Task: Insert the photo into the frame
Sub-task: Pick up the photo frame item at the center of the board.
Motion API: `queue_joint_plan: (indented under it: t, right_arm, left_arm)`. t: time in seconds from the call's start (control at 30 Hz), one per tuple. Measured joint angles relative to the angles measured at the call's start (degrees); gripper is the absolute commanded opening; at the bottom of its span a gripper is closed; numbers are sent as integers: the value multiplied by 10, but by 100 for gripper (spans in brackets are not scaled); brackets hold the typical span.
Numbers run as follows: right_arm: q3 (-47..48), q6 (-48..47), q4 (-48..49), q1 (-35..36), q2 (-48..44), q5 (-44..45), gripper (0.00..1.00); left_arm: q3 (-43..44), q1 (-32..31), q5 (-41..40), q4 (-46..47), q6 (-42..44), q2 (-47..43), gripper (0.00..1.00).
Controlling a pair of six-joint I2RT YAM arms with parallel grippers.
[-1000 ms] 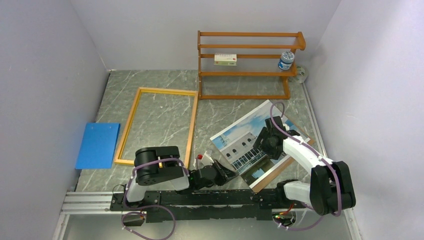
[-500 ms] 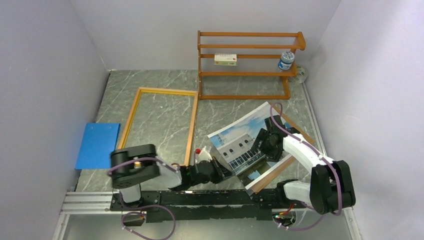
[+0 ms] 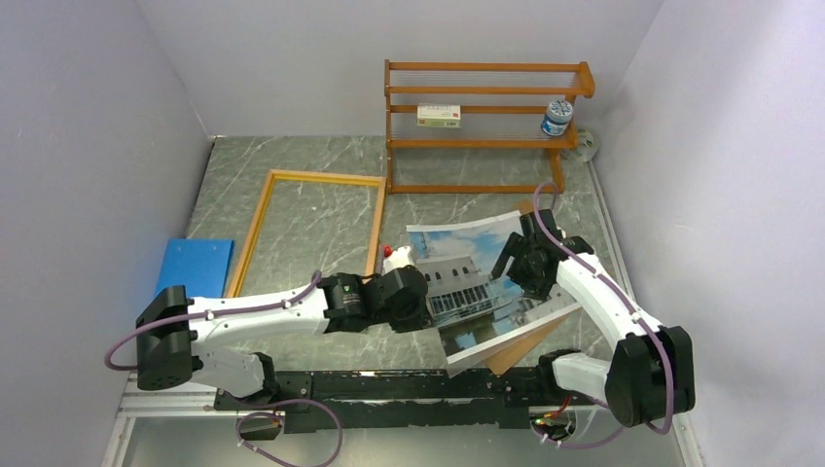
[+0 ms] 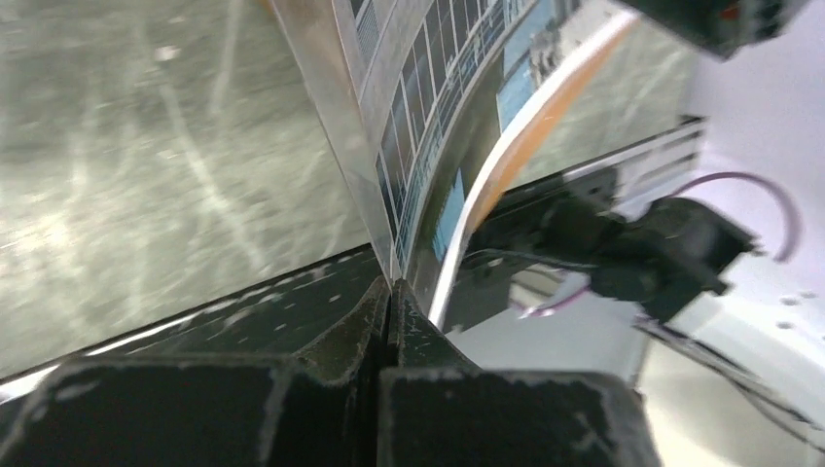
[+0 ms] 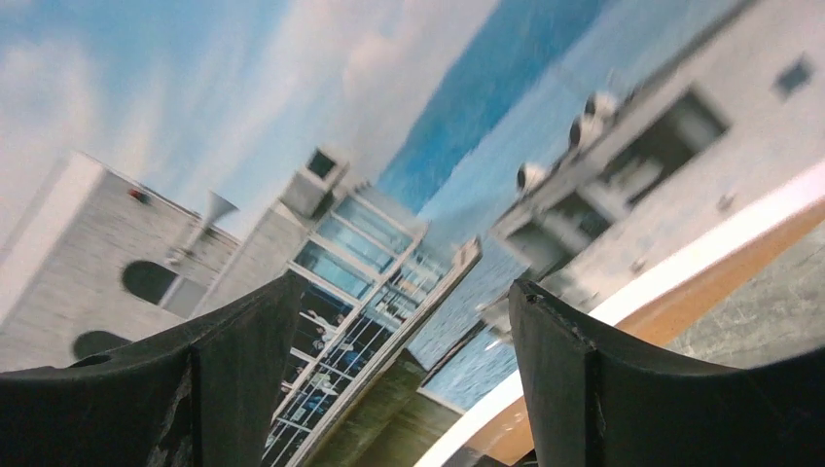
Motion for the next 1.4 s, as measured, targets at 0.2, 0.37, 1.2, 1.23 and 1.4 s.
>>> queue_joint_plan:
  t: [0.2,0.37,1.2,1.23,1.4]
  right_arm:
    - [-2,-2,4,0,23,7,82]
    - [-6,-7,10,0,48,23,82]
    - [-1,-75,103,-34,138,79,84]
    - [0,-77,104,-36,140,85,84]
    - [17,-85,99,-42,156,110,84]
  left_arm:
    - [66,2,5,-165,62,0,3]
    - [175,17,6,-270,122,10,3]
    - [430,126,4,-422,298,10,2]
    - [443,128,4,-427,301,9,2]
    - [468,141,0,-442,318,-2,3]
